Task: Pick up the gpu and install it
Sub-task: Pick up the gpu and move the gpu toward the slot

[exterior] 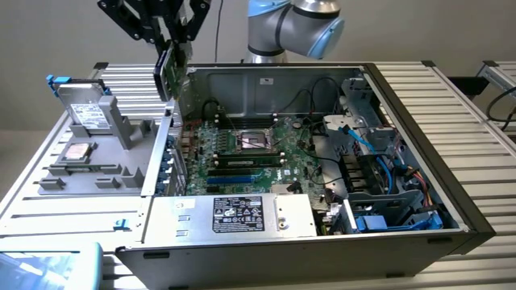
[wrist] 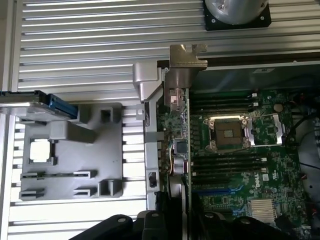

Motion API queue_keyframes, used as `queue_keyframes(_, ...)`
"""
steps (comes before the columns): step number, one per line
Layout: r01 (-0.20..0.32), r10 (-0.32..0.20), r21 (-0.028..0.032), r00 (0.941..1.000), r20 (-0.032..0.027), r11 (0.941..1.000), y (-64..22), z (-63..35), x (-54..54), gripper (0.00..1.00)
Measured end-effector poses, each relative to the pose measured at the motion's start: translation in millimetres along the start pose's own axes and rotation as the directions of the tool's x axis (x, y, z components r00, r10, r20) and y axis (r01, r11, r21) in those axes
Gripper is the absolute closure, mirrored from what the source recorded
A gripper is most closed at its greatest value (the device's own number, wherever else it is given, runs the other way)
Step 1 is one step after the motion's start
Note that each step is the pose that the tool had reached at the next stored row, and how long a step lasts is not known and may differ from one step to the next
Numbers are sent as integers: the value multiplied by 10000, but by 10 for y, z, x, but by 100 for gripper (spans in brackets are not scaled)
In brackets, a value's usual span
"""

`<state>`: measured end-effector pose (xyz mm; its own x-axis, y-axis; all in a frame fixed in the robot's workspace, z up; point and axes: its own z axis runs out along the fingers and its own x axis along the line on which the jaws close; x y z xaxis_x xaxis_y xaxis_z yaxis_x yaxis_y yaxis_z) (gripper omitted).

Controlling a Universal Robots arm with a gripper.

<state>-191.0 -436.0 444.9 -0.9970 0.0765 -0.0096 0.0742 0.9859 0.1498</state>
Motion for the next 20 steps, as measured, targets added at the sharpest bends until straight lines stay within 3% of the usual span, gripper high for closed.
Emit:
queue_keyframes(13, -11, 11, 4, 10000, -62, 10000, -18, 5, -592, 72)
queue_keyframes(20, -20, 20, 10, 9999, -125, 10000, -21, 11, -912, 72)
